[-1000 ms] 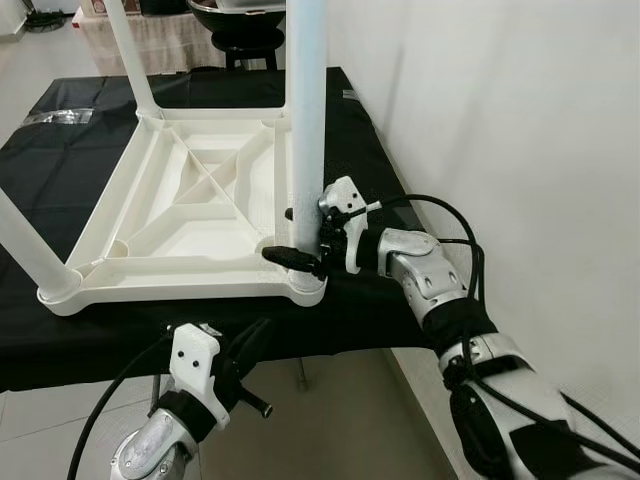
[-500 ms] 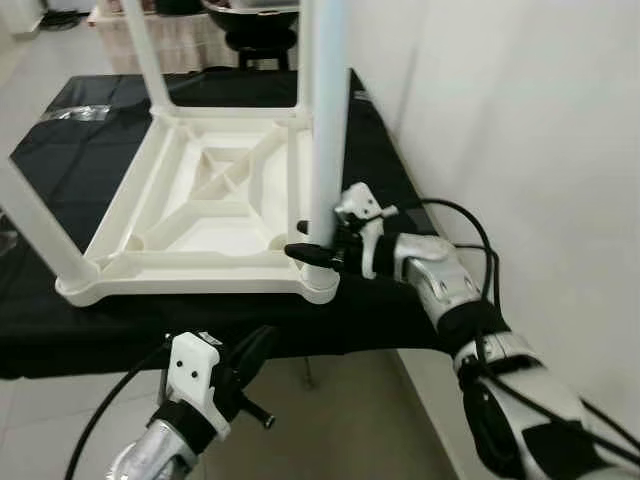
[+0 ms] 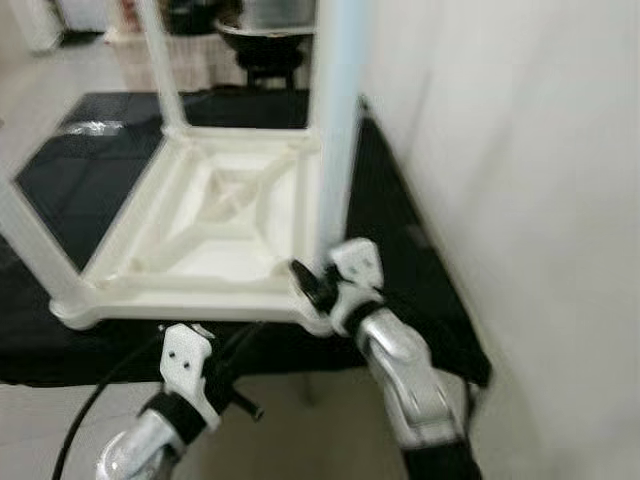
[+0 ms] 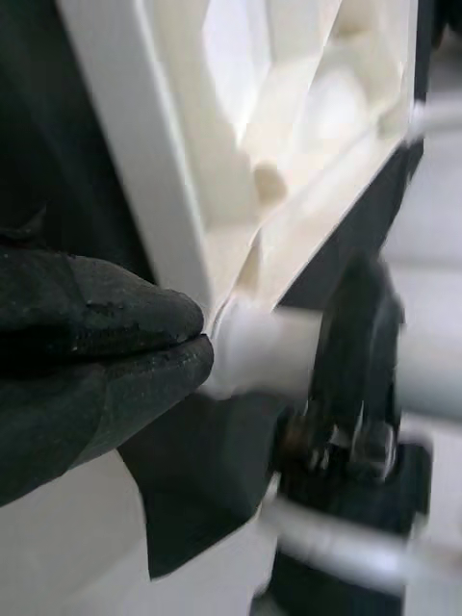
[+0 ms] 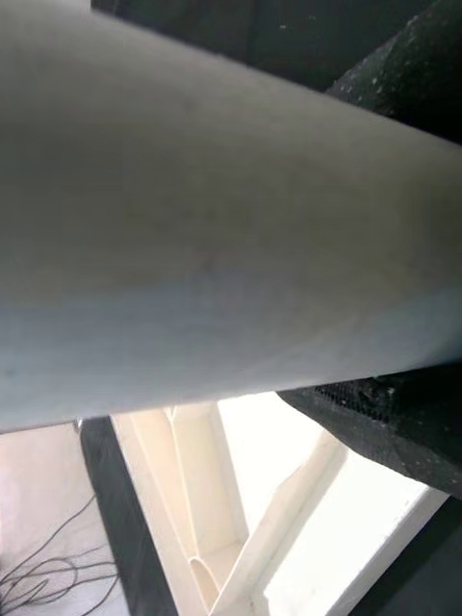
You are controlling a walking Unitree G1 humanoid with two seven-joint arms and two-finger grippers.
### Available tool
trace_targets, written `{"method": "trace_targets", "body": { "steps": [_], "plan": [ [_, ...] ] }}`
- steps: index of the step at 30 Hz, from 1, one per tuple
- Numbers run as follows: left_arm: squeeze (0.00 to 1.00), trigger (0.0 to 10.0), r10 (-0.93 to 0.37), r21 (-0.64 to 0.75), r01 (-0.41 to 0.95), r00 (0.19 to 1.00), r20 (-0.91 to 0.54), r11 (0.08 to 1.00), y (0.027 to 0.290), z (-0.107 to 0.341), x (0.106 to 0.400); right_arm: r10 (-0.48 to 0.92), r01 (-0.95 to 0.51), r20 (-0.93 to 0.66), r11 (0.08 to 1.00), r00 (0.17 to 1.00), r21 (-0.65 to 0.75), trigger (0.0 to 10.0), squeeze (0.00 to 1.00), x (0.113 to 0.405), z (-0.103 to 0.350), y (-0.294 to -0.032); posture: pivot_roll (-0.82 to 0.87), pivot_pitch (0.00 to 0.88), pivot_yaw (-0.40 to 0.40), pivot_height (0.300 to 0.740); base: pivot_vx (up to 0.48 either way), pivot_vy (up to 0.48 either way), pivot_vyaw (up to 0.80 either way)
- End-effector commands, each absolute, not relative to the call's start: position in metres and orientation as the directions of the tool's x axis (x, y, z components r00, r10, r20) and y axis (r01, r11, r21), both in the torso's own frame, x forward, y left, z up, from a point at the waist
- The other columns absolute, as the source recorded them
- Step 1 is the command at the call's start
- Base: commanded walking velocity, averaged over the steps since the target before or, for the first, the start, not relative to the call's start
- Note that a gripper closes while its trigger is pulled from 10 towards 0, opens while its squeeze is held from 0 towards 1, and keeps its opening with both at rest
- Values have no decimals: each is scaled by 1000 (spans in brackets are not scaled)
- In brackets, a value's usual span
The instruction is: Building children table
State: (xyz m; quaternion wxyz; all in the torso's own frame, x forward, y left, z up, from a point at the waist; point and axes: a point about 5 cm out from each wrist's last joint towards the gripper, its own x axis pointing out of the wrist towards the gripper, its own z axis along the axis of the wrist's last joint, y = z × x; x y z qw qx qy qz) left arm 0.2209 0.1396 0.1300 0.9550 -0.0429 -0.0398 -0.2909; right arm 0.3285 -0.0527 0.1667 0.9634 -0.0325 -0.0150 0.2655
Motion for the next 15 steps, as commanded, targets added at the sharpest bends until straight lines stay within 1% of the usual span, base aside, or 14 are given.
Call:
{"method": "trace_targets", "body": {
  "steps": [1,3,4,5,6,7,8,9,10,11,12,13,14,15],
  "plan": [
    [0,10000,-534,-74,539,842,79,839,142,124,221,551,-553,-76,833,831,-5,10000,306,335,150,-40,51,147,-50,740,0,0,0],
    [0,10000,-517,-72,523,852,86,849,142,124,221,604,-605,-49,796,795,-5,10000,306,337,155,-36,51,147,-50,740,0,0,0],
    [0,10000,-517,-72,523,852,86,849,142,124,221,604,-605,-49,796,795,-5,10000,306,337,155,-36,51,147,-50,740,0,0,0],
    [0,10000,-512,-72,518,855,88,853,142,124,222,652,-652,-23,758,758,1,10000,1000,336,163,-35,55,141,-58,740,0,0,0],
    [0,10000,-511,-72,517,855,88,853,141,124,222,699,-699,4,715,715,-10,10000,1000,338,173,-38,62,139,-65,740,0,0,0],
    [0,10000,-511,-72,517,855,88,853,141,124,222,699,-699,4,715,715,-10,10000,1000,338,173,-38,62,139,-65,740,0,0,0],
    [0,10000,-513,-73,519,854,89,851,140,124,222,790,-788,25,613,613,-63,10000,918,338,191,-47,63,138,-67,740,0,0,0],
    [0,10000,-515,-73,521,852,90,850,140,124,222,817,-814,23,576,576,-80,10000,918,338,196,-51,63,138,-67,740,0,0,0],
    [0,10000,-517,-74,524,851,90,849,139,124,222,848,-843,14,529,531,-99,10000,0,343,201,-58,67,141,-70,740,0,0,0],
    [0,10000,-517,-74,524,851,90,849,139,124,222,848,-843,14,529,531,-99,10000,0,343,201,-58,67,141,-70,740,0,0,0],
    [0,10000,-519,-74,526,850,90,848,139,124,222,864,-859,10,501,503,-109,10000,0,347,204,-63,68,141,-71,740,0,0,0],
    [0,10000,-519,-74,526,850,90,848,139,124,222,864,-859,10,501,503,-109,10000,0,347,204,-63,68,141,-71,740,0,0,0],
    [0,10000,-521,-74,527,849,91,846,138,124,222,877,-871,8,477,480,-118,10000,0,353,206,-68,68,141,-71,740,0,0,0],
    [0,10000,-521,-74,528,849,92,846,138,124,221,901,-894,-21,426,433,-141,10000,0,358,208,-73,73,152,-73,740,0,0,0]
  ]
}}
